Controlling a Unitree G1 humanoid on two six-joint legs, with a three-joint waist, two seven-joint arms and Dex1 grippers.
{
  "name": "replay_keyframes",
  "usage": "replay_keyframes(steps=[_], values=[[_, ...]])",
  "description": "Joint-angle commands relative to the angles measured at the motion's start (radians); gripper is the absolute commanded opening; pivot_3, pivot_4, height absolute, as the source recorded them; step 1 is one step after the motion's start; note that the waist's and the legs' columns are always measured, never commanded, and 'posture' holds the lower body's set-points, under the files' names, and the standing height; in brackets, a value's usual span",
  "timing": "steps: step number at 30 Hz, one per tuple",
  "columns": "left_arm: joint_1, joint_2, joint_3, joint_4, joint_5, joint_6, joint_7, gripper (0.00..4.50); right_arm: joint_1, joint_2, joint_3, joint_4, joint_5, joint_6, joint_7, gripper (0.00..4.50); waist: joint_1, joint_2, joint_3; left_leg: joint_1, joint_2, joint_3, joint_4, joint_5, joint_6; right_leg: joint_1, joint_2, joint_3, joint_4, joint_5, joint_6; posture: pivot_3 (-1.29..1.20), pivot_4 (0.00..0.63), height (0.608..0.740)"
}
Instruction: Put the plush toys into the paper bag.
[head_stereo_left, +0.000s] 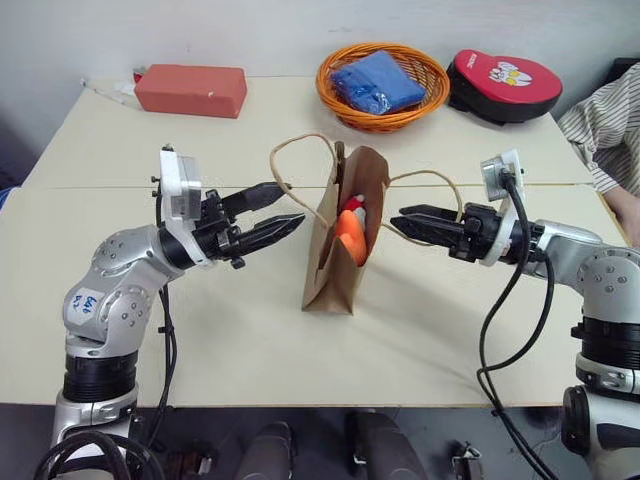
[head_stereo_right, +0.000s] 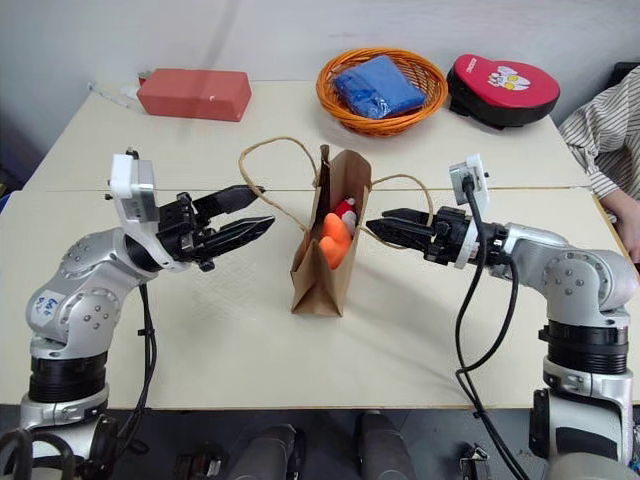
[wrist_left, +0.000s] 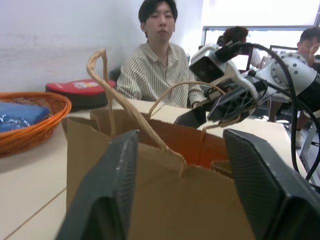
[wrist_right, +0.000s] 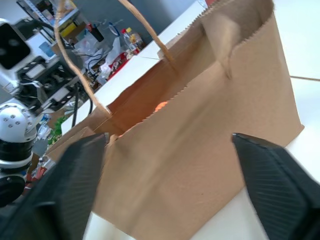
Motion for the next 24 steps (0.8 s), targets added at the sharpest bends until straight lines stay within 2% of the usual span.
replay_keyframes(steps=[1, 3, 7, 10, 15, 18, 24], values=[[0.044, 0.049, 0.066, -0.061, -0.053, 0.025, -0.015, 3.96, 0.019, -0.065, -0.059, -0.047, -0.001, -0.071, 0.096, 4.5, 0.001, 0.0, 0.0, 0.0, 0.0, 0.0, 0.0, 0.0, 0.0, 0.0, 0.0, 0.0, 0.0, 0.0, 0.0, 0.0, 0.15, 0.74], [0.074, 0.072, 0.089, -0.076, -0.075, 0.043, -0.019, 4.44, 0.037, -0.096, -0.072, -0.052, 0.008, -0.076, 0.134, 4.5, 0.003, 0.0, 0.0, 0.0, 0.0, 0.0, 0.0, 0.0, 0.0, 0.0, 0.0, 0.0, 0.0, 0.0, 0.0, 0.0, 0.15, 0.74], [0.153, 0.117, 0.129, -0.116, -0.112, 0.079, -0.028, 4.44, 0.059, -0.116, -0.104, -0.059, 0.024, -0.076, 0.141, 4.5, 0.007, 0.0, 0.0, 0.0, 0.0, 0.0, 0.001, 0.0, 0.0, 0.001, 0.0, 0.0, -0.001, 0.0, 0.0, 0.0, 0.15, 0.74], [0.252, 0.138, 0.18, -0.159, -0.132, 0.096, -0.014, 4.44, 0.13, -0.145, -0.146, -0.086, 0.02, -0.07, 0.135, 4.5, 0.014, 0.0, 0.0, 0.0, 0.0, 0.0, 0.0, 0.0, 0.0, 0.001, 0.0, 0.0, -0.001, 0.0, 0.0, 0.0, 0.15, 0.74], [0.387, 0.114, 0.224, -0.24, -0.138, 0.085, 0.031, 4.44, 0.285, -0.14, -0.24, -0.12, -0.009, -0.175, 0.147, 4.5, 0.034, 0.0, 0.0, 0.0, 0.0, 0.0, 0.0, 0.0, 0.0, 0.001, -0.001, 0.0, -0.001, 0.0, 0.0, 0.0, 0.15, 0.74], [0.448, 0.064, 0.218, -0.299, -0.145, 0.082, 0.094, 4.5, 0.395, -0.149, -0.243, -0.123, -0.022, -0.192, 0.195, 3.91, 0.046, 0.0, 0.0, 0.003, 0.0, 0.0, 0.001, 0.0, 0.001, 0.005, -0.001, 0.0, -0.002, 0.0, 0.0, 0.0, 0.15, 0.74], [0.46, -0.014, 0.132, -0.372, -0.122, 0.069, 0.179, 4.5, 0.499, -0.095, -0.059, -0.143, -0.246, -0.44, 0.239, 1.79, 0.05, 0.0, 0.0, 0.01, 0.0, 0.0, 0.0, -0.001, 0.002, 0.012, 0.0, 0.0, -0.003, 0.0, 0.0, 0.0, 0.15, 0.74]])
